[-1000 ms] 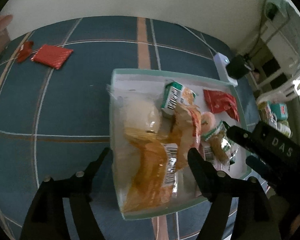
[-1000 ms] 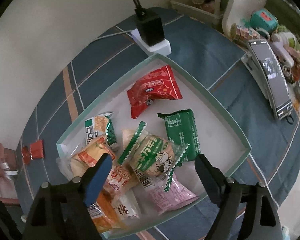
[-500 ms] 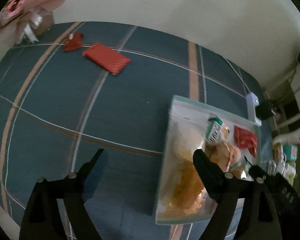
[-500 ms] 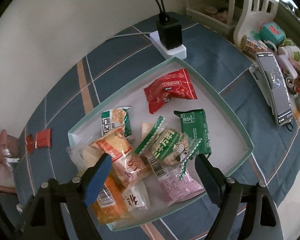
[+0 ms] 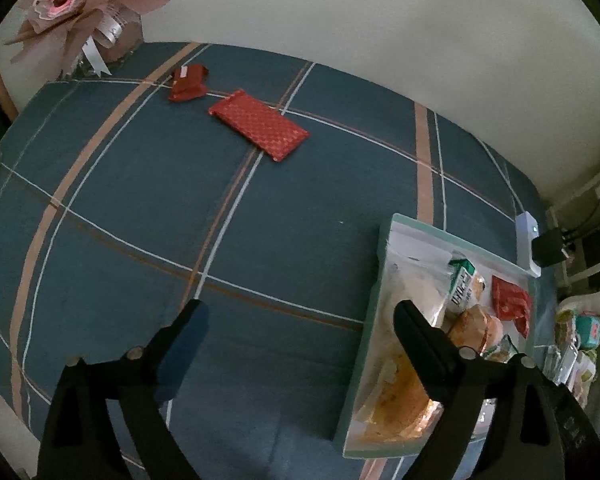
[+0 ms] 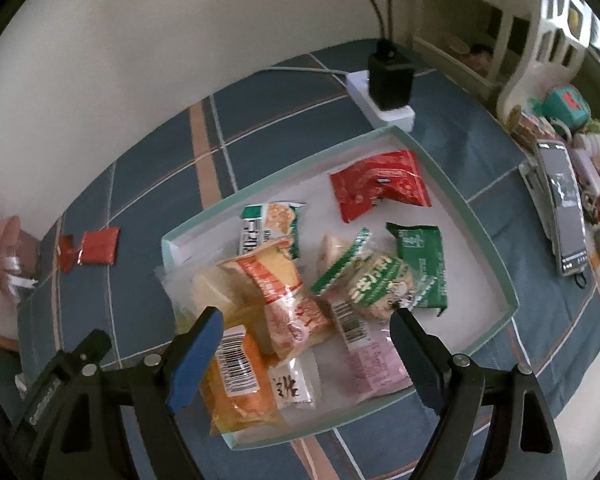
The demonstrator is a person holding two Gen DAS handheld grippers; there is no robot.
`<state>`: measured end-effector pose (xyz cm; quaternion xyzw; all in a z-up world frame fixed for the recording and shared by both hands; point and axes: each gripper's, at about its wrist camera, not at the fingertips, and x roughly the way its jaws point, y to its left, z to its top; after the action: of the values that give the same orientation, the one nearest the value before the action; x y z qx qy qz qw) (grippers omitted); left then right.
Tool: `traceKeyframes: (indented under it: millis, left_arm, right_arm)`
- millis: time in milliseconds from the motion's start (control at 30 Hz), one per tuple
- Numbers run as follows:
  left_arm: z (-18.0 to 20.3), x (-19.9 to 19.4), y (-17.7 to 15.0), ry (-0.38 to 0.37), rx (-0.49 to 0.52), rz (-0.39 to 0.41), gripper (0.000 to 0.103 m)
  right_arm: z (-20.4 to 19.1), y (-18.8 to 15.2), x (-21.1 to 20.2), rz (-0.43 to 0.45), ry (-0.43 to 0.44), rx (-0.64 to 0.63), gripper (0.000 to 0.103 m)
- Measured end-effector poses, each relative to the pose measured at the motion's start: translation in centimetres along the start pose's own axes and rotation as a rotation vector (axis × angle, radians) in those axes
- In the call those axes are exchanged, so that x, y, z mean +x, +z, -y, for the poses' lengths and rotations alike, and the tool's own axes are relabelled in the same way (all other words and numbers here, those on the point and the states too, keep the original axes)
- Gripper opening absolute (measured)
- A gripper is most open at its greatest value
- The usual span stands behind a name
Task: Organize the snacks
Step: 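Move both tools back toward the red bar and small red box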
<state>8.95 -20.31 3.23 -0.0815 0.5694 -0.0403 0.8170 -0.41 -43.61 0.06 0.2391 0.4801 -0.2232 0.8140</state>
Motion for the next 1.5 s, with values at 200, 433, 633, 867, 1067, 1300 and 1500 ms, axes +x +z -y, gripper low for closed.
traceKeyframes:
  millis: [200, 433, 633, 867, 1067, 1300, 1500]
  left_arm:
    - [-0.9, 0.3, 0.1, 0.023, -0.036, -0.002, 0.103]
    - [-1.7, 0.0, 0.3, 0.004, -0.041, -0.005, 0.103]
    - [-2.4, -1.0, 1.0, 0.076, 0.027, 0.050, 0.103]
    - [-5.6, -2.3, 2.3, 0.203, 0.113, 0.119, 0.103]
    - [-10.0, -1.8, 3.2, 0.224, 0.051, 0.091, 0.103]
    - [-13.7, -0.6, 3.6, 0.238, -0.022, 0.052, 0.103]
    - [-15.0, 0.1, 4.0, 0.224, -0.049, 0.035, 0.103]
  right_arm:
    - [-1.3, -0.2, -0.2, 0.019, -0.008, -0.048, 0.103]
    - [-2.9, -0.6, -0.5, 0.030, -0.023, -0.098, 0.103]
    - [-5.4, -1.6, -0.5, 0.027, -0.016, -0.174, 0.103]
    - [-8.6, -3.1, -0.3, 0.027, -0.003, -0.270, 0.103]
    - [-11.1, -4.5, 0.4, 0.011, 0.005, -0.329, 0.103]
    - [-14.0, -6.0, 1.6, -0.012, 0.002, -0.398, 0.103]
    - [-16.1, -6.8, 2.7, -0.023, -0.009, -0.453, 0.103]
